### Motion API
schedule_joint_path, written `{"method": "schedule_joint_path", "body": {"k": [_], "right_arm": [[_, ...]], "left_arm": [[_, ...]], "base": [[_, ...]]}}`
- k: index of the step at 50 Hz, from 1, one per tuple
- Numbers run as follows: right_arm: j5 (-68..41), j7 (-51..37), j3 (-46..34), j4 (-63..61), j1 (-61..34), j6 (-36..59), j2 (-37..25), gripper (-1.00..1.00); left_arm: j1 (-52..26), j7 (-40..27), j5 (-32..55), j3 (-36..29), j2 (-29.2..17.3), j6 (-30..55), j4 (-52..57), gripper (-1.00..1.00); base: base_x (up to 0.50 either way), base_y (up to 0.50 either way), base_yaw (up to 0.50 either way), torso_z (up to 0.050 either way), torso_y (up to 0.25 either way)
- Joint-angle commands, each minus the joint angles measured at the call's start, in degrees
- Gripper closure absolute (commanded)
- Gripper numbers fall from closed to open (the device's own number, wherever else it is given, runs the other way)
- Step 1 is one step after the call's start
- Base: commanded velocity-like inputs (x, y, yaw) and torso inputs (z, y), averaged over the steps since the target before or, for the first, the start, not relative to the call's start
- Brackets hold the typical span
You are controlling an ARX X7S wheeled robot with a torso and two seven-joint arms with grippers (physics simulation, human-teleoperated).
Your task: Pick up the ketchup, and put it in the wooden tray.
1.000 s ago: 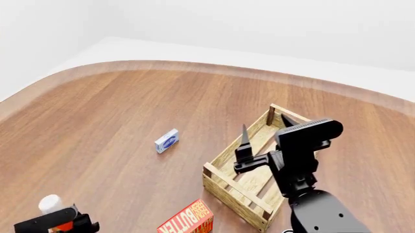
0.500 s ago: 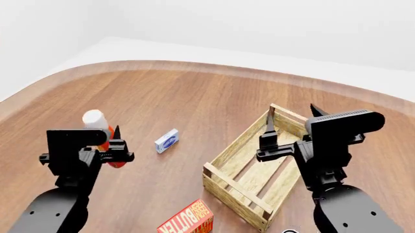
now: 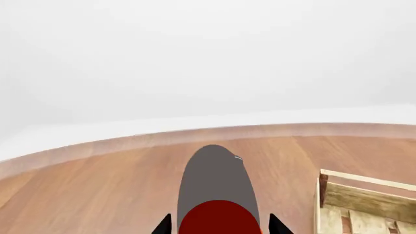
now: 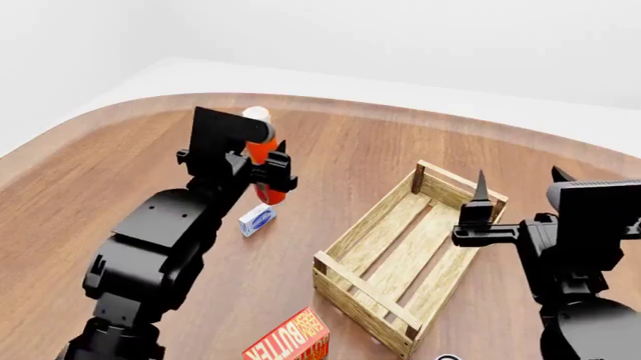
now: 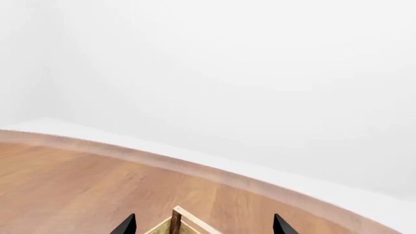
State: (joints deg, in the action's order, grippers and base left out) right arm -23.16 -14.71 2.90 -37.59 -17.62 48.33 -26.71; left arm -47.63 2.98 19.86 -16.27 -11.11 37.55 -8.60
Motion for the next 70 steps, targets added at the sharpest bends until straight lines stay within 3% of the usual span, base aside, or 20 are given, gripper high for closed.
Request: {"method": "schedule_joint_path", "body": {"k": [1, 6, 10, 16, 24, 29, 46, 70], "right_arm": [[-1.61, -0.69, 5.97, -1.73, 3.24, 0.67, -1.12, -1.00], [-2.06, -0.24, 8.67, -1.89, 5.53, -0.36, -1.56, -1.00], [-2.24, 0.21, 10.06, -1.48, 6.73, -1.43, -1.67, -1.00], [-2.98, 1.06, 13.02, -1.41, 8.80, -2.94, -1.88, -1.00], [-4.67, 2.18, 17.70, -3.05, 12.46, -3.77, -2.28, -1.00], [-6.32, 2.98, 22.06, -4.95, 15.56, -3.56, -2.68, -1.00], [-8.80, 5.33, 32.31, -8.00, 23.42, -4.71, -2.55, -1.00], [-6.57, 7.08, 32.26, -0.94, 21.46, -8.61, -4.12, -1.00]], "left_arm": [[-11.70, 3.18, -0.76, -4.70, 7.14, -4.71, -16.25, 1.00], [-16.04, 3.91, -0.21, -6.69, 10.70, -7.58, -24.45, 1.00], [-19.77, 0.89, 8.24, -14.06, 11.03, -10.52, -28.76, 1.00], [-25.48, -3.38, 23.56, -29.25, 11.06, -17.53, -35.32, 1.00], [-33.05, -7.37, 53.60, -60.76, 11.10, -31.87, -42.15, 1.00], [-34.83, -8.68, 62.66, -70.71, 11.10, -36.22, -40.84, 1.00], [-34.85, -10.06, 63.91, -73.21, 11.11, -38.65, -37.91, 1.00], [-38.44, -13.08, 67.24, -73.53, 11.11, -41.13, -31.79, 1.00]], "base": [[0.00, 0.00, 0.00, 0.000, 0.000], [0.00, 0.00, 0.00, 0.000, 0.000], [0.00, 0.00, 0.00, 0.000, 0.003], [0.00, 0.00, 0.00, 0.000, 0.000], [0.00, 0.00, 0.00, 0.000, -0.010], [0.00, 0.00, 0.00, 0.000, -0.093], [0.00, 0.00, 0.00, 0.000, -0.116], [0.00, 0.00, 0.00, 0.000, -0.139]]}}
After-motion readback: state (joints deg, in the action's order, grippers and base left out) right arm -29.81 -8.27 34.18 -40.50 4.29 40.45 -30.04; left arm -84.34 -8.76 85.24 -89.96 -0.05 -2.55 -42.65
